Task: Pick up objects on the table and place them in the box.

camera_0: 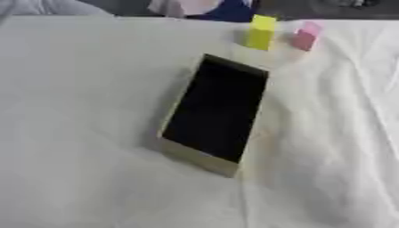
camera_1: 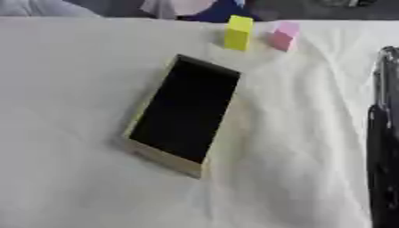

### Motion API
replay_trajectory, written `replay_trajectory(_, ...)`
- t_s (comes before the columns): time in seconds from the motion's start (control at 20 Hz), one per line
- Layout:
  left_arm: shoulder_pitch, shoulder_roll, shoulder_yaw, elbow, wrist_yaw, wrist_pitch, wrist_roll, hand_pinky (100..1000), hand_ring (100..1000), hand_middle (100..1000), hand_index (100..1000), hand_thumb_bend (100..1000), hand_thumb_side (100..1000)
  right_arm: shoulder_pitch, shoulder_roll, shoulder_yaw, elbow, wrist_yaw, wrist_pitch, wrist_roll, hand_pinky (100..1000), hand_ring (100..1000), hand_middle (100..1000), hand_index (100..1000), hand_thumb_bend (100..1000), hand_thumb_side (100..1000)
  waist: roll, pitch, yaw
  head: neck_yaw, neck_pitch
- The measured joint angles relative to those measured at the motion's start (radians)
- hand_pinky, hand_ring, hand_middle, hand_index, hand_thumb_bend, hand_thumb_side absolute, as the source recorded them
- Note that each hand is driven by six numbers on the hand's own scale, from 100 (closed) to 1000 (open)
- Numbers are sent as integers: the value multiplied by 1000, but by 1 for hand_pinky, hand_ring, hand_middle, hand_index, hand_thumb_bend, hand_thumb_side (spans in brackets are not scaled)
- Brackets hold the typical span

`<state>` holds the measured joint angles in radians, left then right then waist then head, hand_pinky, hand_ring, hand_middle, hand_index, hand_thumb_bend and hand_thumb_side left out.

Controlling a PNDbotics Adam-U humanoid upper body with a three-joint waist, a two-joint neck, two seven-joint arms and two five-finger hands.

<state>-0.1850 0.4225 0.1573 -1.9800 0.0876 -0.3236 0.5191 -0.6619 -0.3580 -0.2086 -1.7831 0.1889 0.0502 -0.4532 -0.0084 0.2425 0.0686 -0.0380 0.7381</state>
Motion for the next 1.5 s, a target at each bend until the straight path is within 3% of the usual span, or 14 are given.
replay_trajectory(0.4,1,1,-4,0,0,3,-4,693,740,745,855,350,757,-167,-106,7,187,124,116,99,825,847,842,846,100,810,0,-2,6,-11,1)
replay_trajectory(0.7,1,2,-6,0,0,3,-5,693,741,746,856,349,757,-301,-123,33,335,216,208,164,860,890,866,871,100,853,-4,-3,7,-18,8)
replay_trajectory(0.95,1,10,-6,0,0,3,-6,692,741,746,856,345,759,-362,-122,67,457,290,284,232,867,904,875,878,100,910,-4,-2,13,-26,8)
replay_trajectory(1.2,0,10,-11,0,0,3,-9,691,740,746,856,344,760,-429,-77,64,578,363,356,265,871,909,882,882,100,929,-3,5,19,-31,5)
replay_trajectory(1.5,-10,13,-13,0,4,2,-13,691,740,746,855,343,759,-496,29,48,718,450,442,201,885,932,903,908,100,980,1,15,30,-37,-4)
